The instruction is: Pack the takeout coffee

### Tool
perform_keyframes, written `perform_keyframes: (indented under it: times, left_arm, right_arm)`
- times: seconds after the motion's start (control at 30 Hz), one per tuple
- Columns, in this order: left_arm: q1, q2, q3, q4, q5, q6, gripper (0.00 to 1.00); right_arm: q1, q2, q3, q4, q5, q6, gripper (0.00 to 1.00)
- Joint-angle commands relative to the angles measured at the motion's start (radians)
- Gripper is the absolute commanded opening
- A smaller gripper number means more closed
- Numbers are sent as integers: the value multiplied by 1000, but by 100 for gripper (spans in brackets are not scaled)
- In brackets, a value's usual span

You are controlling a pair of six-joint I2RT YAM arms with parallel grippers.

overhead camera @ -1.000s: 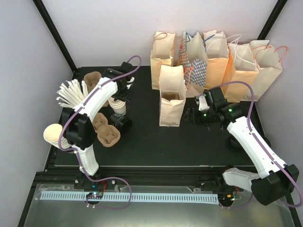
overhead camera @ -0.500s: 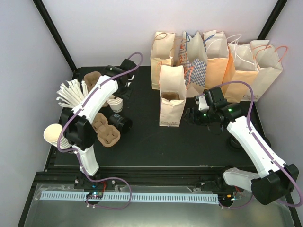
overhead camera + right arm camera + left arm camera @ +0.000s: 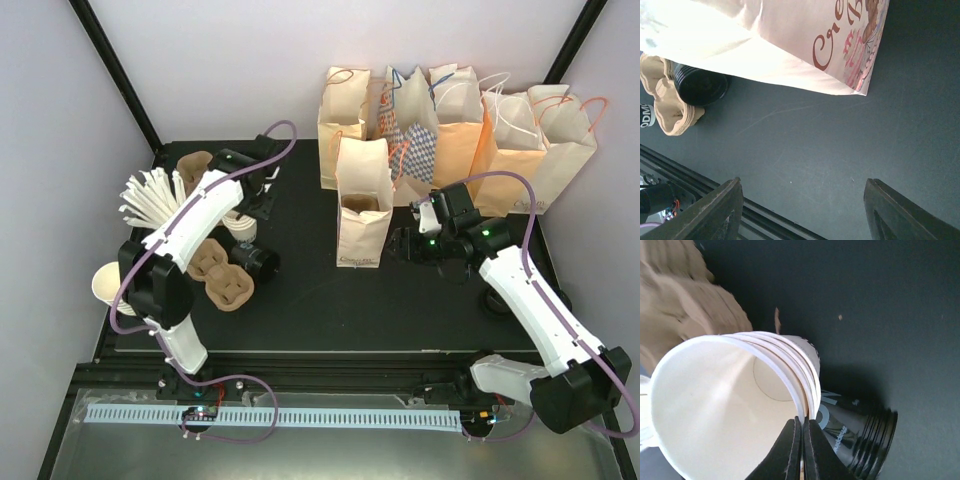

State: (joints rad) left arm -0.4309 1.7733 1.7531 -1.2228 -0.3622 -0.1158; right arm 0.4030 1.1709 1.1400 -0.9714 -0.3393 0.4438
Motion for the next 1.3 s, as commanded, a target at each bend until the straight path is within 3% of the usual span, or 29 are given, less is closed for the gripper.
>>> perform_keyframes:
  times: [0.0, 0.07, 0.2, 0.3, 0.4, 0.63, 0.7, 0.83, 0.97, 1.13, 1.27]
  left_arm:
    - [48, -38, -35, 42, 122, -46, 2]
    - [43, -58, -17, 30, 102, -51, 2]
    - [29, -138, -117, 206, 82, 46, 2]
    - [7, -81, -76, 135, -16, 55, 1]
    - [25, -12, -12, 44, 11, -3, 2]
    - [47, -86, -30, 127, 116, -26, 2]
    - [29, -66, 30, 83, 58, -1, 2]
    - [-24, 29, 314, -160, -88, 4, 2]
    - [-61, 33, 450, -270, -59, -72, 2]
    - [-161, -121, 387, -166, 95, -144, 2]
    - [-294, -209, 266, -136, 119, -174, 2]
  right_arm:
    - [0, -26, 3, 9, -7, -7, 69]
    - [-1, -31, 7, -5, 3, -9, 69]
    - [-1, -38, -11, 16, -7, -7, 69]
    - [-1, -26, 5, 9, -9, -9, 69]
    - [-1, -27, 6, 18, -10, -7, 69]
    - [-1, -38, -2, 11, -6, -12, 69]
    - [-2, -42, -2, 7, -4, -13, 69]
    - [-1, -44, -3, 3, 0, -18, 69]
    - [-1, -35, -4, 9, -4, -18, 69]
    - [0, -48, 12, 12, 53, -10, 69]
    - [-1, -71, 36, -2, 157, -3, 69]
